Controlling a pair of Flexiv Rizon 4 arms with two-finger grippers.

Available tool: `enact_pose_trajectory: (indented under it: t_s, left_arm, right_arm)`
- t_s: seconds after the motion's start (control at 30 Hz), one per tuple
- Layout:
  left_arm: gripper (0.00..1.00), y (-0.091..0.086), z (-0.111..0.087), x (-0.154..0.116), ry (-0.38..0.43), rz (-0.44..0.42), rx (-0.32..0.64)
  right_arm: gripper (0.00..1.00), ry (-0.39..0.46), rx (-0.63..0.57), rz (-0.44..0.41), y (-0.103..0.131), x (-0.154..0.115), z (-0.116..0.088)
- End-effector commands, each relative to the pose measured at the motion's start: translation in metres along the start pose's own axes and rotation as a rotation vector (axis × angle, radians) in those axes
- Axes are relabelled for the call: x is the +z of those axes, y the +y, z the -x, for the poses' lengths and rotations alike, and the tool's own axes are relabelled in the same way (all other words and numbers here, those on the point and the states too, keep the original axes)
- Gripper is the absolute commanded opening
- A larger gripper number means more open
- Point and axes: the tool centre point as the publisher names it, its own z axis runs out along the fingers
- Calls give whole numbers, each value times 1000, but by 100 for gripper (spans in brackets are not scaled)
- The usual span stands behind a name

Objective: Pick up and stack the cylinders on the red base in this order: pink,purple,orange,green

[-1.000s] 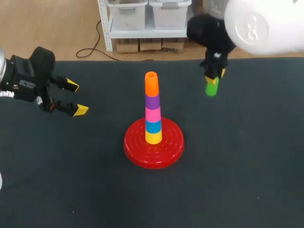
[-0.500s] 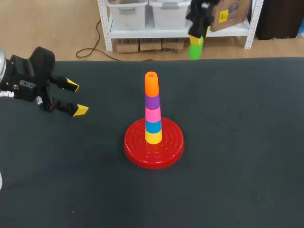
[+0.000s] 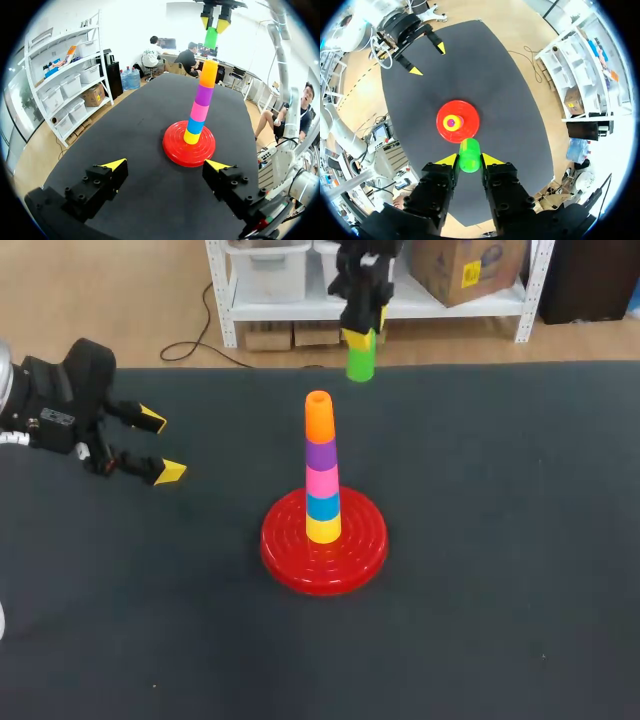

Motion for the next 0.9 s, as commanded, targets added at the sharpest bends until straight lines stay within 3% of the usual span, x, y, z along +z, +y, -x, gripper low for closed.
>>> enact_pose_trajectory:
  t_s: [0.03,0.5,0.9]
  left_arm:
    - [100,1,1,1,6,-1,-1]
    - [100,1,1,1,6,-1,-1]
    - [100,1,1,1,6,-1,-1]
  right_arm:
    - [0,6,-18,4,9,-1,2]
    - [0,31,-68,16,32,11,16]
    - [0,54,-66,4,33,21,25]
